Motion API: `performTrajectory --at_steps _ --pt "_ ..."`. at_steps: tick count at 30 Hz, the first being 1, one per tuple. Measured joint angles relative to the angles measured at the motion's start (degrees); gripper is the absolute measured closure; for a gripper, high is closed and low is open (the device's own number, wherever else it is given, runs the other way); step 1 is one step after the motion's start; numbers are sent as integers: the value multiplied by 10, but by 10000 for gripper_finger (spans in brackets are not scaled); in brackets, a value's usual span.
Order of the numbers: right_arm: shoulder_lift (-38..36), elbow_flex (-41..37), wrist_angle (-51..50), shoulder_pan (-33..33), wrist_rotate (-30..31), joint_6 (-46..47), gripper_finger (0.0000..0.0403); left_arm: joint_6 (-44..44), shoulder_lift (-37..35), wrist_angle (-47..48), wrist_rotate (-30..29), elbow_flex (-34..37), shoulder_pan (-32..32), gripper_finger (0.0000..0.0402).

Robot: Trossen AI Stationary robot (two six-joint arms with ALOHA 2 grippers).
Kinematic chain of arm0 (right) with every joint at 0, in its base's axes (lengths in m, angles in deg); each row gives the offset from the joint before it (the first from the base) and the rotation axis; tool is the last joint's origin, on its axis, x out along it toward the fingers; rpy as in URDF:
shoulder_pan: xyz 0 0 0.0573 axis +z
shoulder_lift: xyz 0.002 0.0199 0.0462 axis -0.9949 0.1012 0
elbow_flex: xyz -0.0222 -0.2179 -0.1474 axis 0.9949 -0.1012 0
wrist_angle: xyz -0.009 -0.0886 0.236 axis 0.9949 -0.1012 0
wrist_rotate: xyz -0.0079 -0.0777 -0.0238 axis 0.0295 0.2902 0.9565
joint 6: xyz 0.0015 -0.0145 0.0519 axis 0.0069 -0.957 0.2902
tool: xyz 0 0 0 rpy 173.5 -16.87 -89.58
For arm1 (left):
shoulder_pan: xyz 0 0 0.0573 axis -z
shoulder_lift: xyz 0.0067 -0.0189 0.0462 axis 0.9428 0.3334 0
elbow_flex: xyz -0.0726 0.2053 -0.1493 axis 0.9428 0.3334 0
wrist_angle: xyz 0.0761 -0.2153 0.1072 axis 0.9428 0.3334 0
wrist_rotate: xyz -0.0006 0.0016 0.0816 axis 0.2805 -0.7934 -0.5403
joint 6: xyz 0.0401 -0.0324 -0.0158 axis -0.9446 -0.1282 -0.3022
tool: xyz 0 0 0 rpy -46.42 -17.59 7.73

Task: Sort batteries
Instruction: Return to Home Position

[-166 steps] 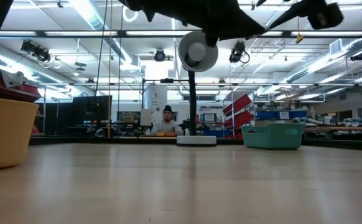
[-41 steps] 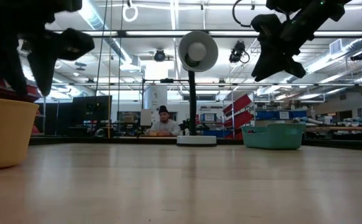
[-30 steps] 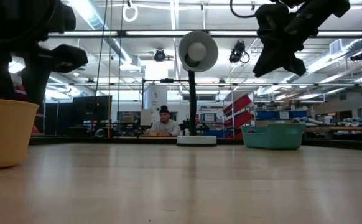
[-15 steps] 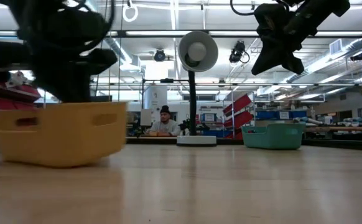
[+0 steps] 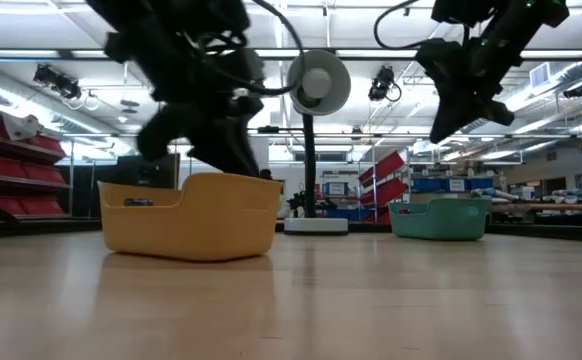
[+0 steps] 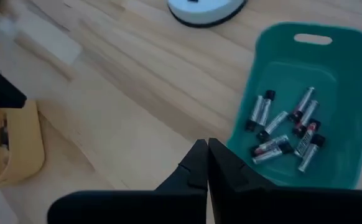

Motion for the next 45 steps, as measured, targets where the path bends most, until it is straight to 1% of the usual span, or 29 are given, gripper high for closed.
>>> performTrajectory --at_steps 2,4,6,9,11,14,17,19,22,25,28,30,32,36,38,40,45 --pt "0 0 -7 -2 1 -1 403 -10 21 -2 1 -23 -11 349" --pt "-2 0 -16 -2 12 1 403 4 40 -1 1 -51 -24 349" --pt "-2 0 -30 -7 34 13 403 60 53 11 -2 -81 -41 349" --pt "-2 0 -86 -22 64 43 403 167 54 54 -4 -131 -72 349" --pt "-2 0 -121 -40 74 52 403 205 44 86 23 -159 -95 349" --pt "-1 0 -136 -71 79 45 397 208 36 109 93 -196 -126 349" --pt "6 0 -125 -93 83 -37 385 176 34 164 140 -219 -140 346" --pt "15 0 -120 -103 96 -78 374 144 34 199 152 -220 -140 346" --pt "30 0 -122 -115 128 -102 359 111 34 241 177 -215 -136 345" --pt "45 0 -119 -127 152 -108 345 110 34 249 241 -215 -133 345" --pt "59 0 -111 -139 173 -106 332 123 35 252 321 -215 -133 345" --pt "67 0 -100 -146 174 -110 323 121 36 262 347 -215 -131 345" --pt "76 0 -90 -152 172 -125 315 110 37 271 345 -215 -126 345" --pt "93 0 -61 -164 158 -161 299 92 37 251 314 -190 -114 329" --pt "103 0 -45 -165 158 -184 291 94 37 233 319 -169 -114 313" --pt "109 0 -38 -165 153 -192 283 95 37 224 338 -151 -115 292" --pt "113 0 -45 -165 116 -174 261 92 37 242 355 -122 -106 236"
